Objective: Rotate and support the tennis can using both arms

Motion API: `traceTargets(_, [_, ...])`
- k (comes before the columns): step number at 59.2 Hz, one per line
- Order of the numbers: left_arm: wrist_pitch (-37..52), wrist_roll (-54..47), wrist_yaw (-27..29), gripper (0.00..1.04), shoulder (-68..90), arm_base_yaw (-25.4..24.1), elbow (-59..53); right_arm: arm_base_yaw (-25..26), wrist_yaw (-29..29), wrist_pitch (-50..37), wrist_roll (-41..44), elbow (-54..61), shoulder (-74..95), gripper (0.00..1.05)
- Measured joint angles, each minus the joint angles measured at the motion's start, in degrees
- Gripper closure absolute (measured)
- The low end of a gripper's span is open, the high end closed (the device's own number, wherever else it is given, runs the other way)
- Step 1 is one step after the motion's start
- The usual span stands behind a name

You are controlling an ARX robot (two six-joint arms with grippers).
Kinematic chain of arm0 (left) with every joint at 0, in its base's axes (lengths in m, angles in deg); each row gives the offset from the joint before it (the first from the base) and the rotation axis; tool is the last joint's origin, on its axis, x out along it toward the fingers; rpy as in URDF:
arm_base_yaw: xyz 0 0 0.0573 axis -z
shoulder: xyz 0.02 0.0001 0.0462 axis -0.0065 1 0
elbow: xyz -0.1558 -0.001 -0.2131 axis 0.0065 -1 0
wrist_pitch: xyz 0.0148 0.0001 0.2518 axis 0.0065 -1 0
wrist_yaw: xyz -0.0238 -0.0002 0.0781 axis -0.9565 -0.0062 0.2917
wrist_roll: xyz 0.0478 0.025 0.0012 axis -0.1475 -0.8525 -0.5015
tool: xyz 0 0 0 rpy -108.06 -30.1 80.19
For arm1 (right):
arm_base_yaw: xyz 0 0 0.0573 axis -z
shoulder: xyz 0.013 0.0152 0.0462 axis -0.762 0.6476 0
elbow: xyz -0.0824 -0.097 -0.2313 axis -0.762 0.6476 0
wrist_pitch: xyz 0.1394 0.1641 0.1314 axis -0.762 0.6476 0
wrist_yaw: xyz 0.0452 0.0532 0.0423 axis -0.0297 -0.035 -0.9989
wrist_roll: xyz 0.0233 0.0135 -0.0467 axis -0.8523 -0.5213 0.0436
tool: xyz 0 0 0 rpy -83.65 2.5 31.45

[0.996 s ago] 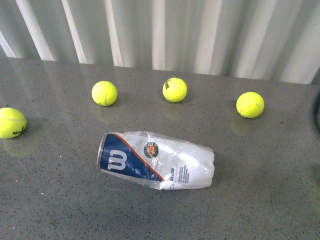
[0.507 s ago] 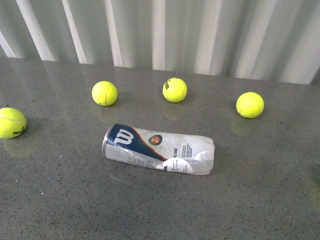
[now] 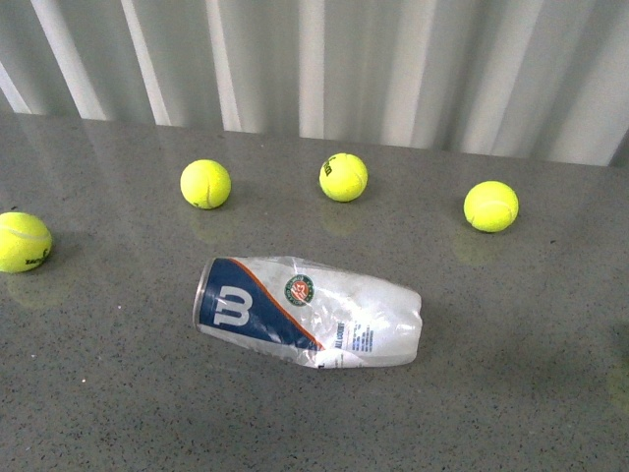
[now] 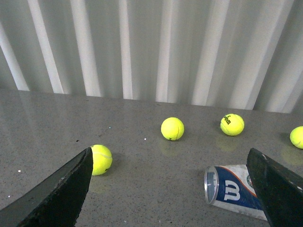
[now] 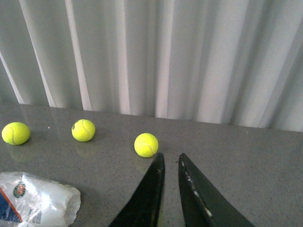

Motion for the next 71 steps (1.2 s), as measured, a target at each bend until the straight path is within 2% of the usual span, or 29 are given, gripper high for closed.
traceTargets(1, [0.0, 0.0, 0.0, 0.07, 0.0, 0.0, 0.0, 0.5, -0.6, 0.0, 0.0, 0.1, -0.2, 1.02])
traceTargets(3, [0.0, 0.0, 0.0, 0.07, 0.0, 0.0, 0.0, 1.3, -1.4, 0.0, -0.1, 0.3, -0.4, 1.01])
traceTargets(8, [0.0, 0.0, 0.0, 0.07, 0.0, 0.0, 0.0, 7.8, -9.0, 0.6, -0.3, 1.1, -1.4, 1.01])
traceTargets(12, [0.0, 0.0, 0.0, 0.07, 0.0, 0.0, 0.0, 10.2, -9.3, 0.6, -0.5, 1.5, -1.9, 1.01])
traceTargets(67, [0.0, 0.0, 0.0, 0.07, 0.0, 0.0, 0.0, 10.7, -10.0, 0.5, -0.5, 4.6, -4.8, 1.01])
traceTargets(71, [0.0, 0.0, 0.0, 0.07, 0.0, 0.0, 0.0, 10.7, -10.0, 0.5, -0.5, 4.6, -4.8, 0.91])
